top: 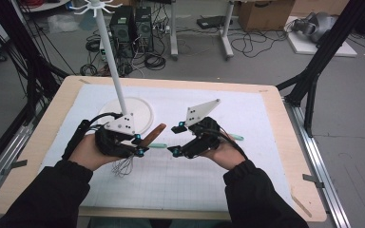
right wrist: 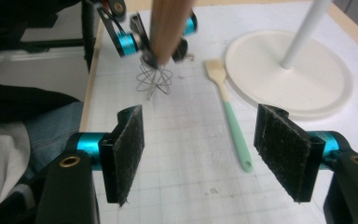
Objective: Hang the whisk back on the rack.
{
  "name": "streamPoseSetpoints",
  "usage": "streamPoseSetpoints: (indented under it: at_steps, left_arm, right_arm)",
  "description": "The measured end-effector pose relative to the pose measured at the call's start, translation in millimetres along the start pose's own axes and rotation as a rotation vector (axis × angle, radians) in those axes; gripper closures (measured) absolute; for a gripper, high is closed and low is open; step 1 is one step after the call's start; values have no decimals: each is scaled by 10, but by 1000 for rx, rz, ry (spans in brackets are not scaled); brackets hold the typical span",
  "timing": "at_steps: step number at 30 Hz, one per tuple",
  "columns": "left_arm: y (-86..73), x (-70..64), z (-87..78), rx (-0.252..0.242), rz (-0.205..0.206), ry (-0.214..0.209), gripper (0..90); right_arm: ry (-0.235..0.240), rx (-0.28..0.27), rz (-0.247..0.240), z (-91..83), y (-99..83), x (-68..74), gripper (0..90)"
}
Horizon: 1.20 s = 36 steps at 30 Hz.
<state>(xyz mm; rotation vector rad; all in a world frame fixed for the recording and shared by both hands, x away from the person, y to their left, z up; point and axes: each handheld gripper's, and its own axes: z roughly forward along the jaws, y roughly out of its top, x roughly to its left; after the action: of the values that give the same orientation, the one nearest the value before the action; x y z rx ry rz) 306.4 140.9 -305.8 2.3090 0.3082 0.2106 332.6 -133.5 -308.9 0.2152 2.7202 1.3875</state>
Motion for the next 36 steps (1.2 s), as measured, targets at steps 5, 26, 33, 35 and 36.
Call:
streamPoseSetpoints:
  at_steps: [5, 26, 33, 35, 36]
  left_arm:
    - [-4, 48, -18, -13, -18, 6, 727]
    - [-19, 240, -137, -75, -84, 0, 727]
    - [-25, 288, -193, -94, -98, -7, 727]
    - [-26, 284, -205, -97, -102, 0, 727]
    - [-27, 286, -215, -102, -103, 1, 727]
  right_arm:
    - [-26, -6, 42, -52, -159, -47, 298]
    - [-131, -88, 188, -388, -697, -146, 246]
    - [-169, -109, 222, -505, -852, -145, 247]
    - [-179, -110, 224, -529, -872, -141, 243]
    - [-184, -109, 224, -536, -881, -139, 243]
